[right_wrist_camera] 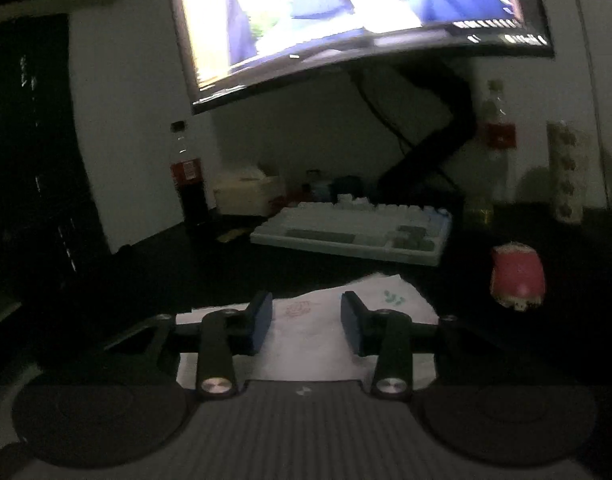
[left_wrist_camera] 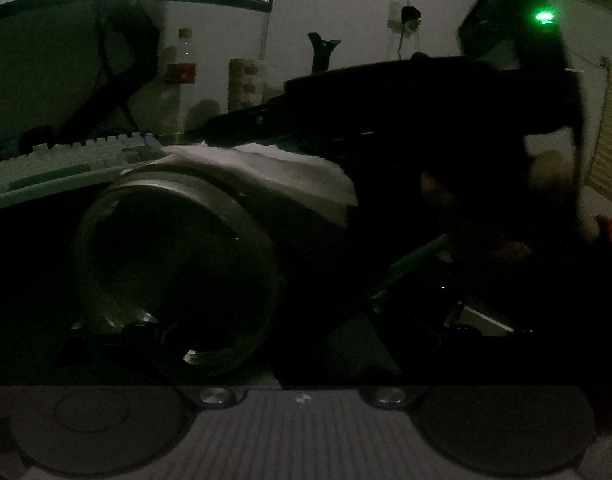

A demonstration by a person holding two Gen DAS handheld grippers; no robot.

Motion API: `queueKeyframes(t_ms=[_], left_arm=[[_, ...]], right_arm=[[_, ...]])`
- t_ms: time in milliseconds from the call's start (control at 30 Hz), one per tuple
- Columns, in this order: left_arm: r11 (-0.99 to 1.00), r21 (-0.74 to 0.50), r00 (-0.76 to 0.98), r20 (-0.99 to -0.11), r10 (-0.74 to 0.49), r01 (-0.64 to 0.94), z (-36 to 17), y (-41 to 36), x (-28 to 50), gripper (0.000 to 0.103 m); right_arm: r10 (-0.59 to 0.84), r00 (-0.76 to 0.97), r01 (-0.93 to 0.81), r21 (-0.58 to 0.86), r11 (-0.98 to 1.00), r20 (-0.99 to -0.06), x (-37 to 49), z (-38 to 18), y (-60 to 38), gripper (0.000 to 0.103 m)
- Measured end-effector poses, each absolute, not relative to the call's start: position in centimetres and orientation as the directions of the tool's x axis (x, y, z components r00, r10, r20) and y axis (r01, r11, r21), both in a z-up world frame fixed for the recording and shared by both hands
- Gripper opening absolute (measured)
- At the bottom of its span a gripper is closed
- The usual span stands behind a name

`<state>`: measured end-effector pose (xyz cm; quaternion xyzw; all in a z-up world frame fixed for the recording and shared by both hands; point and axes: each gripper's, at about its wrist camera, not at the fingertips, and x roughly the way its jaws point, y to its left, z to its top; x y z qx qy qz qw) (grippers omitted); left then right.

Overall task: Clean container
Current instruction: 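Rub the tissue over the jar rim with the right tool while the left tool holds the jar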

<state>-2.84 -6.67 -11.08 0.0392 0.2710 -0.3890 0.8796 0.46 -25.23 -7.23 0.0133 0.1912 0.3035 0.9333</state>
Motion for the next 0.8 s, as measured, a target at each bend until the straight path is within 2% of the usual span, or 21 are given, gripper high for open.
queueKeyframes(t_ms=[100,267,367,467,667,800], left_arm=[[0.706,-0.154,0.562,-0.5,-0.659,0.691,-11.1,-6.4,-2.4,0.102],[0.725,-0.14,0.588,-0.493,-0.641,0.674,-11.3,-6.4,-2.0,0.102],[0.735,-0.121,0.601,-0.494,-0.628,0.668,-11.3,-6.6,-1.8,0.102],[0.741,-0.155,0.601,-0.489,-0.633,0.654,-11.2,-6.2,-1.2,0.102],[0.765,-0.17,0.624,-0.484,-0.614,0.621,-11.3,-5.5,-0.1,0.102],[0.781,-0.173,0.64,-0.482,-0.599,0.6,-11.3,-5.0,0.8,0.102]], right_arm=[[0.634,0.701,-0.642,0.1,0.76,-0.326,-0.9,-7.2,-24.2,0.041],[0.541,0.771,-0.516,0.169,0.84,-0.335,2.0,-8.0,-25.6,0.044],[0.546,0.771,-0.535,0.133,0.834,-0.328,1.1,-7.8,-24.5,0.043],[0.607,0.73,-0.621,0.066,0.781,-0.315,-0.3,-7.6,-23.2,0.041],[0.476,0.802,-0.458,0.139,0.878,-0.36,3.7,-8.0,-24.4,0.043],[0.595,0.733,-0.588,0.132,0.798,-0.33,2.3,-8.2,-22.8,0.043]])
